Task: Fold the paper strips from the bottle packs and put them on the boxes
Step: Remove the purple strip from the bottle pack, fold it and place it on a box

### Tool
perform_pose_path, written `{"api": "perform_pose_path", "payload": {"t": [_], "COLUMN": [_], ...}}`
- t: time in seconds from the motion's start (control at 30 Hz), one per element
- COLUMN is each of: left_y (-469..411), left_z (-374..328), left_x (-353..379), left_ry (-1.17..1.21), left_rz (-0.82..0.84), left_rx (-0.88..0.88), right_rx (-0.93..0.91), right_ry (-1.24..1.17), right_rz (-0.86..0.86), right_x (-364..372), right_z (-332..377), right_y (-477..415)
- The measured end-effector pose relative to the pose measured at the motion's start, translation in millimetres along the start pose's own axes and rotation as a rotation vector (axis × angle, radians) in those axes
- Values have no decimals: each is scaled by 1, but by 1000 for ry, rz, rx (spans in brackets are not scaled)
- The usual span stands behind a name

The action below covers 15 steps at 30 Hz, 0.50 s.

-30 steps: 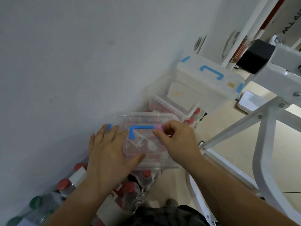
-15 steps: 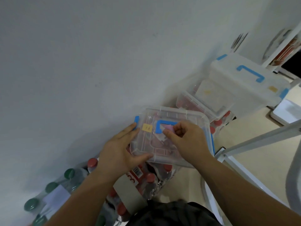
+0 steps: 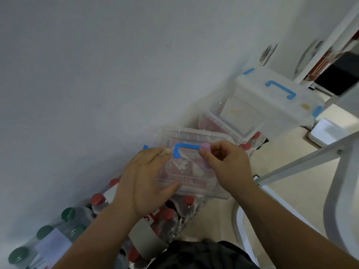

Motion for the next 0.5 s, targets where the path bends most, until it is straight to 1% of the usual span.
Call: {"api": "perform_pose_path", "payload": {"t": [0.07,0.1,0.17,0.23,0.3,0.37,0.43,0.5], "left_y": [-6,-8,-13,-18,-25,-31,-34,-34], "left_z": [-24,-35,-51,-62,-73,-83,-92,-101], "left_x": [2,6,20,35,44,49,50,49], "left_ry": [47,76,106,65,-9,-33,-46,-63], "left_rz": [-15,10,122,221,260,279,282,271], "left_rx": [107,154,228,270,278,258,238,204], "right_rx": [6,18,42,74,139,202,219,199], "right_ry": [19,13,-27,-63,-102,-134,-160,-202], "right_rz": [-45,-64,-94,-97,-55,15,98,157], "right_x": [-23,-35,-55,-71,-81,-86,-88,-88], "right_z": [-7,-13,-26,-37,-49,-62,-70,-74], "right_y": [0,-1,1,4,8,9,9,9]}}
Point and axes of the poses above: each hand's wrist, its own y-axis away from the middle knuckle, its own x-axis out of the palm, z = x × y, the point moved 2 cm from there along -y, towards the middle knuckle, and after that the axes turned 8 degrees about -y, right-handed, at the moved point
